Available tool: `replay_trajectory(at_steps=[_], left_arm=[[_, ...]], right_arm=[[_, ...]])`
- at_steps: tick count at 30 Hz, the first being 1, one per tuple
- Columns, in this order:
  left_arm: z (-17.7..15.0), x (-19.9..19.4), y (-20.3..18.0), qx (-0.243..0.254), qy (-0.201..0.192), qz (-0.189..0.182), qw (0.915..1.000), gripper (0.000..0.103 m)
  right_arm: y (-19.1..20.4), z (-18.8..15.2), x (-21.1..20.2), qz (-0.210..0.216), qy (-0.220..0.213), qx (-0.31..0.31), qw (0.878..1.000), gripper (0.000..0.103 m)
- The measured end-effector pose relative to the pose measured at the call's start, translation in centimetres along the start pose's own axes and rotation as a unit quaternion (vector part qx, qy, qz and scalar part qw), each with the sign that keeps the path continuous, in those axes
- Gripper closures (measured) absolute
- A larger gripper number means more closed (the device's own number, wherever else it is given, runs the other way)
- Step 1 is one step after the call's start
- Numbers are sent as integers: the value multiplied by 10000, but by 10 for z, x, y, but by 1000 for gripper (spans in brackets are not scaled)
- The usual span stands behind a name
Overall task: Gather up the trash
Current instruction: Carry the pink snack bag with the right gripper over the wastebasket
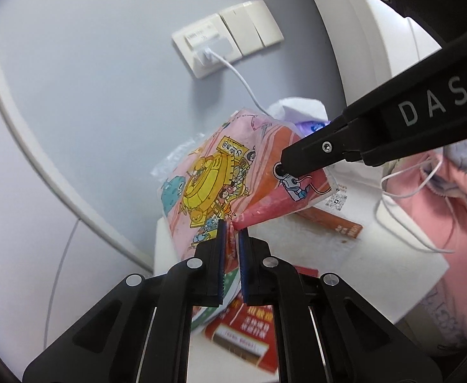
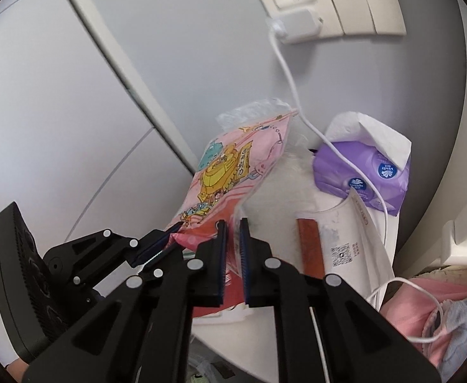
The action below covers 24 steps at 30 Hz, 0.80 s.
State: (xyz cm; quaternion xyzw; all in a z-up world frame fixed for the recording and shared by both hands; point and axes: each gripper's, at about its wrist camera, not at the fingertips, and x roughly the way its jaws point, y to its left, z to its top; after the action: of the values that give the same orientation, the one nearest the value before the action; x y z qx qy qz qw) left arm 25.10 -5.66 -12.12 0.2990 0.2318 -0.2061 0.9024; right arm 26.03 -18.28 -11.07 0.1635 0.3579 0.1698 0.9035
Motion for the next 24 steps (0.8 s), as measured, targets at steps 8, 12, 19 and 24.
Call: replay_trajectory(at_steps=[8, 12, 19, 24], left_arm=[[-13, -60, 6, -406, 114, 208, 9989, 97], [-22, -83, -1, -544, 203, 313, 9978, 97], [-42, -123, -5, -838, 350, 450, 9949, 97], [-74, -153, -10, -1106, 531, 549, 9909, 97]], right_arm=[[41, -17, -28, 266, 63, -412, 9988, 93], [57, -33, -43, 357, 127, -568, 9977, 93], [91, -63, -68, 545, 295, -810, 9948, 93], [113, -89, -69, 666, 521, -1050, 9909, 93]])
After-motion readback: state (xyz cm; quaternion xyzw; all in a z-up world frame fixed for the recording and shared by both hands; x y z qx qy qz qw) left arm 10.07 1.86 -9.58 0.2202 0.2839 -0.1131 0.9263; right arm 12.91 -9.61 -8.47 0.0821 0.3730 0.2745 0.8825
